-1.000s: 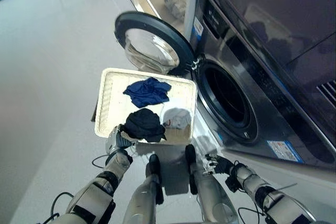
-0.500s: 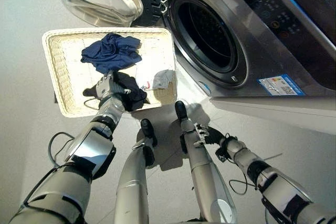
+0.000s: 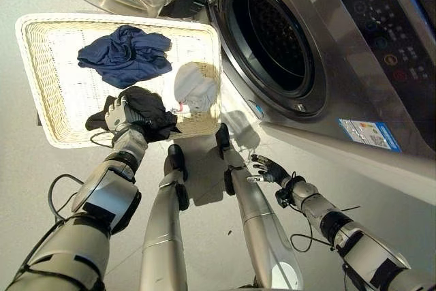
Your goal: Put the clothes into the washing machine.
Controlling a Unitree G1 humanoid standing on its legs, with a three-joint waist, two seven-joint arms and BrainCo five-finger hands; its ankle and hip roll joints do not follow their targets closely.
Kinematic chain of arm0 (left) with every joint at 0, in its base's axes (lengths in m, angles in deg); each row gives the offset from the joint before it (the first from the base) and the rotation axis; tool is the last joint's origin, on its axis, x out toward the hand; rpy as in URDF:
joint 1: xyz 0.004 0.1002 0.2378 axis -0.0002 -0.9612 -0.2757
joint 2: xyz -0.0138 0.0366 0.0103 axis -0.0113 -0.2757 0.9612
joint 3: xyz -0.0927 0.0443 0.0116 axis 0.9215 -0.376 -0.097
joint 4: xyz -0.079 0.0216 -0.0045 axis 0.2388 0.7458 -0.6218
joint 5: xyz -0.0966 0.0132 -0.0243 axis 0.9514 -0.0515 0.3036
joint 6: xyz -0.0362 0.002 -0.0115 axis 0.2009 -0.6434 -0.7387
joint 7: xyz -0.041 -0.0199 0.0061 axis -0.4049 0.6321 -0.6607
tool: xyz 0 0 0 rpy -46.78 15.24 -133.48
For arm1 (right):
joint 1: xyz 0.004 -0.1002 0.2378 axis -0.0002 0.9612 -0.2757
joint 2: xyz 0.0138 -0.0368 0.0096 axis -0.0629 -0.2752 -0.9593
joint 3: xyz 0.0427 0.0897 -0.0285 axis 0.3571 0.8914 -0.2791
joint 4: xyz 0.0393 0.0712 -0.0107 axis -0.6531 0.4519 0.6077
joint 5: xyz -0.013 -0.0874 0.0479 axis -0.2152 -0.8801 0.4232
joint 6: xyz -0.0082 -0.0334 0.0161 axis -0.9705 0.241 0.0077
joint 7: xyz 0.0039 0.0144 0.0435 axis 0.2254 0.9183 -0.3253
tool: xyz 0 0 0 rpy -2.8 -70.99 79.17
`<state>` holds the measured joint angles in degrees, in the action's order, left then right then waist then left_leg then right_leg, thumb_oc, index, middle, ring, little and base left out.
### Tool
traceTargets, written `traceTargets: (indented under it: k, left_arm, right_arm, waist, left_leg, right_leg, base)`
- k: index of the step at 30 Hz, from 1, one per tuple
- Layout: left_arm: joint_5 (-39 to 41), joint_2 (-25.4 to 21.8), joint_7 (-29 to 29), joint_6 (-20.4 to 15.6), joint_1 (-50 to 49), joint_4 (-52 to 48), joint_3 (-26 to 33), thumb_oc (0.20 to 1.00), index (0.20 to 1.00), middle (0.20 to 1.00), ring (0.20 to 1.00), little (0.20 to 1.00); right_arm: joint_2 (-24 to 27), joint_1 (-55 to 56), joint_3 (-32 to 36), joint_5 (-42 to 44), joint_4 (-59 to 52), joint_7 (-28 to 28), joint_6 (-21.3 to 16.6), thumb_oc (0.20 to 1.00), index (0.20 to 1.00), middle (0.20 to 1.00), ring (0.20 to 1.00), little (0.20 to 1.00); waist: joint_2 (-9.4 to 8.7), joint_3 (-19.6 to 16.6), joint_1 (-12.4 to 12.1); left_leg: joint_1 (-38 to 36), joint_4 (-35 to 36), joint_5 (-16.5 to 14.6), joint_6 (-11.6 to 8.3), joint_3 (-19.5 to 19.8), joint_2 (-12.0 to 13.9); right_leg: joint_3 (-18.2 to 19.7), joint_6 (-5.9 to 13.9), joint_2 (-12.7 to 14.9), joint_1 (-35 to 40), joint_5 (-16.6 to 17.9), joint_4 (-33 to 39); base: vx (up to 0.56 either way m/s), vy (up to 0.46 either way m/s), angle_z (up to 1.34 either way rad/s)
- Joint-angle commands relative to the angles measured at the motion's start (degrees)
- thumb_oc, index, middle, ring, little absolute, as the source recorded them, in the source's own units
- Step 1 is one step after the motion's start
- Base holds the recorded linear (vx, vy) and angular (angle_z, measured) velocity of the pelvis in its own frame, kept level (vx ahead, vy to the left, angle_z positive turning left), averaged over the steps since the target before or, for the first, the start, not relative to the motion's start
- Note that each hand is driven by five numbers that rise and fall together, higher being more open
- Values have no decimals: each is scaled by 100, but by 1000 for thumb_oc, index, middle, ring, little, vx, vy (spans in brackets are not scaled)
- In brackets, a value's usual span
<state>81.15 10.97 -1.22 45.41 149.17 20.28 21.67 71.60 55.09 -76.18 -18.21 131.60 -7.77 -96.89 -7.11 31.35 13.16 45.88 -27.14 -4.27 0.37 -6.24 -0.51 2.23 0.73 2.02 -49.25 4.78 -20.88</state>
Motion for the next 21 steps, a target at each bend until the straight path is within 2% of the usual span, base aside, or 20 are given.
traceTargets:
  k: [1,5,13,14,17,18,19,21]
  left_arm:
    - [-577,-175,809,579,-95,170,-142,200,200,200,200,200]
    - [-694,-173,892,643,-70,157,-337,200,200,200,200,200]
    - [-703,-210,696,413,-85,-28,-496,200,200,200,200,200]
    - [-728,-239,576,309,-145,-160,-572,200,200,200,200,200]
    - [-624,-316,456,214,-219,-361,-577,200,200,200,200,200]
    - [-463,-415,426,200,-279,-623,-522,200,200,200,200,200]
    - [-463,-415,426,200,-279,-623,-522,200,200,200,200,200]
    - [-277,-543,453,202,-344,-889,-425,200,200,200,200,200]
  right_arm:
    - [88,313,-91,249,-264,16,-175,1000,1000,1000,1000,1000]
    - [173,280,-69,248,-232,-15,-170,1000,1000,1000,1000,1000]
    - [258,329,-12,226,-230,-7,-182,1000,1000,1000,1000,1000]
    - [267,363,31,225,-250,22,-252,1000,1000,1000,1000,1000]
    - [298,378,110,319,-336,60,-322,1000,1000,1000,1000,1000]
    - [328,380,200,405,-457,79,-384,1000,1000,1000,1000,1000]
    - [328,380,200,405,-457,79,-384,1000,1000,1000,1000,1000]
    - [366,378,314,535,-597,40,-384,1000,1000,1000,1000,1000]
  waist:
    - [-225,-156,20]
    - [-150,-156,33]
    - [6,-156,-16]
    - [100,-156,-76]
    - [234,-156,-156]
    - [365,-156,-227]
    - [365,-156,-227]
    - [476,-156,-287]
  left_leg:
    - [171,-853,-667,-183,-57,-240]
    - [74,-715,-576,-216,-61,-240]
    - [-179,-429,-402,-241,-2,-271]
    - [-365,-209,-265,-259,47,-297]
    - [-660,92,-103,-279,117,-312]
    - [-920,318,29,-304,203,-309]
    - [-920,318,29,-304,203,-309]
    - [-1169,507,129,-327,276,-299]
  right_leg:
    - [-32,291,-74,52,150,255]
    - [-9,265,-73,102,121,262]
    - [20,224,-84,300,9,245]
    - [11,205,-100,475,-50,273]
    - [-2,185,-127,720,-131,307]
    - [-28,171,-145,964,-212,339]
    - [-28,171,-145,964,-212,339]
    - [-77,163,-148,1209,-282,378]
  base:
    - [0,0,0]
    - [0,0,0]
    - [-2,-5,1]
    - [-19,-45,8]
    - [-14,-35,12]
    - [-12,-25,15]
    - [-11,-27,11]
    - [-13,-22,16]
